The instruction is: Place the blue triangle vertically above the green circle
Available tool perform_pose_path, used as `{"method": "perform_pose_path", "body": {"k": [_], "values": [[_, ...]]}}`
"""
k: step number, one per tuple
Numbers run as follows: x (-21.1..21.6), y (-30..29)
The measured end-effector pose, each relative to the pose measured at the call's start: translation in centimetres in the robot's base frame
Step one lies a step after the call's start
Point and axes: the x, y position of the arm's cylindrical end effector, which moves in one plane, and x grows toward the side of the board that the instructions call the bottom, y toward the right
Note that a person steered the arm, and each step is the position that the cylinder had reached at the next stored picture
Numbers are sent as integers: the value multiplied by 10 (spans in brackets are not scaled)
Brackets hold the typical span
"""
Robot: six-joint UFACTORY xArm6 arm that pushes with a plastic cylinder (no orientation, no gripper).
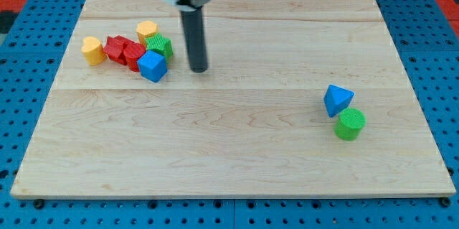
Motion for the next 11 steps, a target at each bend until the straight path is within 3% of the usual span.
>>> {"method": "perform_pose_path", "body": {"k": [3, 5, 6, 7, 9, 11], "values": [[-3, 175], [41, 292], [105, 292], [117, 242], [86, 166], [50, 197]]}}
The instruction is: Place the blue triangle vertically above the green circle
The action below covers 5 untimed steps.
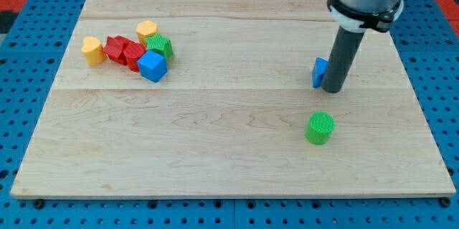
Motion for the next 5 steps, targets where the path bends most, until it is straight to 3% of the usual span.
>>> {"method": "perform_pose_path", "body": {"k": [2, 3, 4, 5], "values": [[-20, 25], [-17, -41], [-26, -71], [-44, -33]]}}
